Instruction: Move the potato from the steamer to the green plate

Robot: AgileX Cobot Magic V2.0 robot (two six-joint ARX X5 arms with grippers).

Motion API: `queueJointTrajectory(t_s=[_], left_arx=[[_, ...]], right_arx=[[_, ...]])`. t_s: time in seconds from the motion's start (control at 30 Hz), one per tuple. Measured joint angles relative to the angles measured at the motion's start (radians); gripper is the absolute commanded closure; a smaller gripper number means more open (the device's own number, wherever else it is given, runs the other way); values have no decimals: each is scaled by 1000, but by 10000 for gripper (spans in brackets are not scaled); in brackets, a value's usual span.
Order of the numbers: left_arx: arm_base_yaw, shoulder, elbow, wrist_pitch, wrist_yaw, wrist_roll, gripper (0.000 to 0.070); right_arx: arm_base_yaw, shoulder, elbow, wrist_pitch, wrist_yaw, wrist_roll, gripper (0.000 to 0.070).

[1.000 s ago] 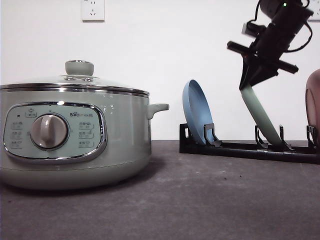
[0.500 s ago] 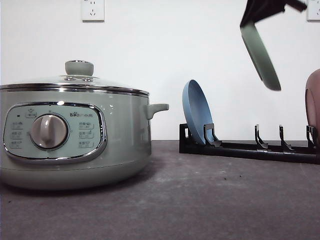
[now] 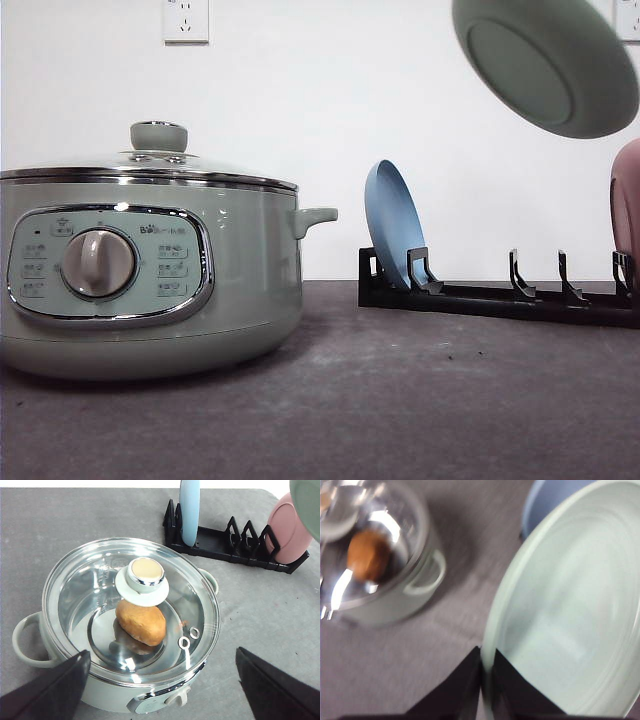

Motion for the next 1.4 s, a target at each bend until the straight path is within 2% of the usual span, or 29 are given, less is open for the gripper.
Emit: queueJointTrajectory(t_s=[0.13, 0.33, 0.63, 0.9, 1.23, 1.3, 1.37, 1.4], left_arx=[[0, 0, 0, 0, 0, 0, 104], [0, 0, 0, 0, 0, 0, 104], [0, 0, 0, 0, 0, 0, 104], [0, 0, 0, 0, 0, 0, 104], [0, 0, 0, 0, 0, 0, 104], [0, 0, 0, 0, 0, 0, 104], [0, 0, 0, 0, 0, 0, 104], [0, 0, 0, 0, 0, 0, 104]], right_arx=[[134, -8, -45, -32, 93, -9, 697], [288, -8, -217, -41, 177, -8, 697], [451, -5, -502, 120, 218, 26, 697], [513, 73, -650, 249, 218, 49, 697], [517, 198, -678, 306, 227, 51, 694], [518, 210, -679, 307, 221, 51, 661], [517, 214, -679, 308, 191, 51, 543], [516, 217, -680, 308, 174, 52, 448]])
